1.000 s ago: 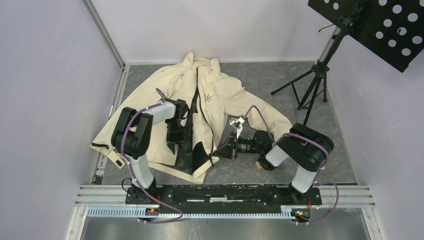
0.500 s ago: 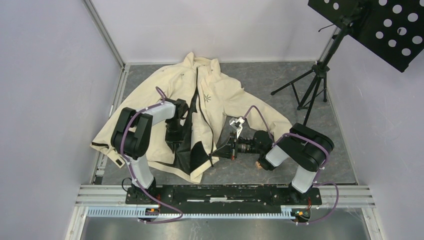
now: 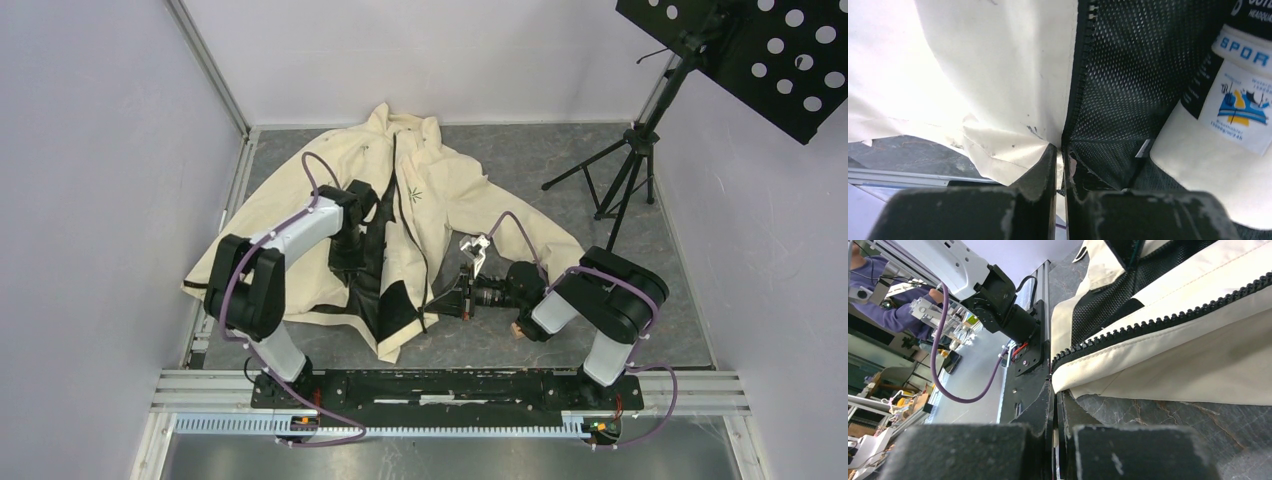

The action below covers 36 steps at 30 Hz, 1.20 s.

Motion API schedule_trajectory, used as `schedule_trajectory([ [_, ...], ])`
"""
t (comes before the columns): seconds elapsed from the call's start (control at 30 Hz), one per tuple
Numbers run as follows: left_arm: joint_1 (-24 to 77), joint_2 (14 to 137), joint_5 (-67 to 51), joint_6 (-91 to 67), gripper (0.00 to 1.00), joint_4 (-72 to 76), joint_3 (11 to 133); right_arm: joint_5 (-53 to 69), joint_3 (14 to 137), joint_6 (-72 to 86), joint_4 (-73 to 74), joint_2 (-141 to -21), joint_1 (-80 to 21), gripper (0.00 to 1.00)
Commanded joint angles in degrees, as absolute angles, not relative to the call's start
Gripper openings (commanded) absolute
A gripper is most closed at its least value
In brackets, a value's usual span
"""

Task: Zip up the jacket

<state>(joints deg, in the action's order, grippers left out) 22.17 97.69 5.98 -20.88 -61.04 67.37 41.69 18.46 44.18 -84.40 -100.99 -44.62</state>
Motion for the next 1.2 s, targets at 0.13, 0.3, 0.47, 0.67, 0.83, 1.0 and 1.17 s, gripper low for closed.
schedule_trajectory([
  [0.13, 22.50, 91.31, 9.92, -19.72, 0.02, -64.85, 67.91, 39.12, 16.49, 40.37, -104.88, -97.86, -44.67, 0.00],
  [0.3, 22.47, 88.54, 12.34, -20.21, 0.02, -68.23, 69.05, 38.85, 16.74, 39.14, -102.64, -97.41, -44.62, 0.00],
  [0.47, 22.47, 85.58, 14.02, -21.34, 0.02, -71.29, 69.64, 38.48, 16.79, 38.41, -100.84, -97.24, -44.65, 0.00],
  [0.67, 22.53, 82.83, 9.81, -21.18, 0.02, -69.97, 70.00, 37.43, 16.98, 37.49, -97.99, -96.74, -44.74, 0.00],
  [0.83, 22.51, 83.54, 14.77, -22.94, 0.02, -72.58, 71.01, 36.68, 16.72, 36.10, -95.97, -95.51, -44.74, 0.00],
  [1.0, 22.48, 85.93, 20.88, -25.49, 0.02, -74.09, 69.59, 30.38, 13.62, 31.91, -90.95, -90.88, -44.52, 0.00],
  [1.17, 22.56, 88.10, 25.13, -27.41, 0.02, -73.91, 69.25, 26.81, 12.29, 32.58, -87.96, -90.39, -43.35, 0.00],
])
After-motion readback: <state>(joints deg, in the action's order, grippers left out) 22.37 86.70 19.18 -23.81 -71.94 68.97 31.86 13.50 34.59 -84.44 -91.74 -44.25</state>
